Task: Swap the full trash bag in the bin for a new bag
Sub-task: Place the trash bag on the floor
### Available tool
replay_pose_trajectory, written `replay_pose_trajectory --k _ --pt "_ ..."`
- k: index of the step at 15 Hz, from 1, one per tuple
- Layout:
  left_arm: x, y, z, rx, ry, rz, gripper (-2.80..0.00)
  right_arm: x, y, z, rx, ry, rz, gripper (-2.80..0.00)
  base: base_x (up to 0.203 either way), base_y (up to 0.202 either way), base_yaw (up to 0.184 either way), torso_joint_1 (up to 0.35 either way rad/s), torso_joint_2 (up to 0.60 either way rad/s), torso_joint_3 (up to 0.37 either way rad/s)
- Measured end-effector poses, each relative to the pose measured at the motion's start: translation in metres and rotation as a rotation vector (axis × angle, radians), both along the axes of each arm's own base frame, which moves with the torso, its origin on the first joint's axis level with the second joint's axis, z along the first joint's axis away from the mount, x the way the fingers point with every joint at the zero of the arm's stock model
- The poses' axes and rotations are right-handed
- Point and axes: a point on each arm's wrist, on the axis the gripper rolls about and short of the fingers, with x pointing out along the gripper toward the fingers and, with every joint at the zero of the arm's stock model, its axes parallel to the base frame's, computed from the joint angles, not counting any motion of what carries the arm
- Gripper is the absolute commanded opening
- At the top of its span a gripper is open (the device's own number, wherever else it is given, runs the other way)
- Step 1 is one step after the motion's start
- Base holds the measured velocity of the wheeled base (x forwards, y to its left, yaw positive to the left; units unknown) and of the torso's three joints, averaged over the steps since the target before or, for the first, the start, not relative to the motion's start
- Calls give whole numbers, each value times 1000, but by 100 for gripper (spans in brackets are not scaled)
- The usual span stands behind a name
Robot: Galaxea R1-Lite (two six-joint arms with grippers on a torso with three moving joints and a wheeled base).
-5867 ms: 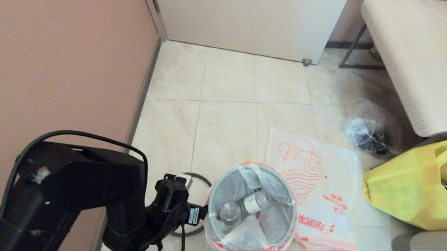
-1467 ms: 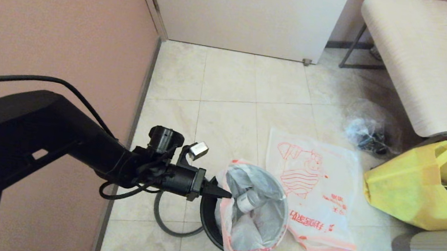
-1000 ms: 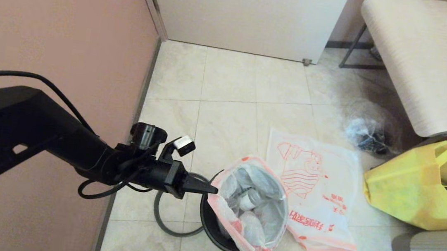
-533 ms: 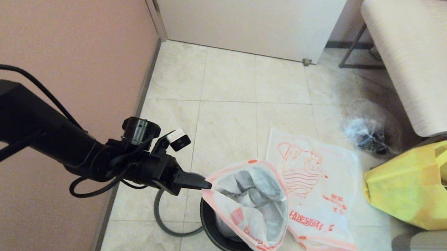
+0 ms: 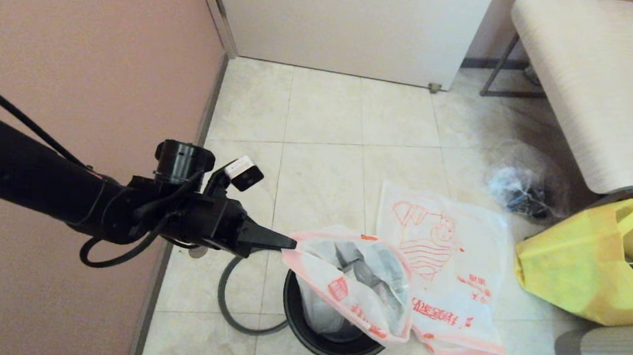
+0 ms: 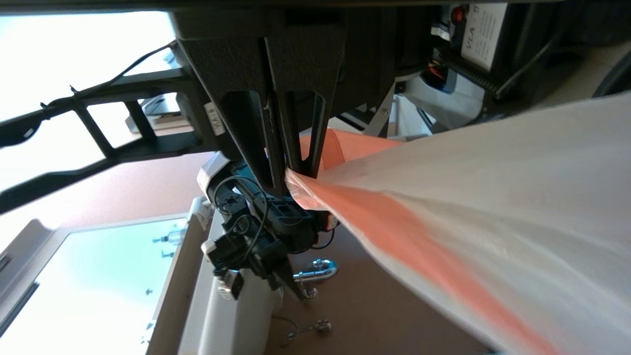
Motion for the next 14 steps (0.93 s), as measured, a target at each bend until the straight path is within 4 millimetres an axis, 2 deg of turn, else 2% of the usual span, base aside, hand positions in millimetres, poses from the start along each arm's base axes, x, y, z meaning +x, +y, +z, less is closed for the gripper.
replay_pose_trajectory --k 3,9,14 --pt "-6 4 22 -10 -36 7 -280 0 0 0 0 0 0 -280 0 0 0 0 0 0" --pt "-21 13 84 -23 -86 25 -280 0 0 0 0 0 0 -280 0 0 0 0 0 0" --pt "-46 21 141 -43 -165 30 -280 0 0 0 0 0 0 -280 0 0 0 0 0 0"
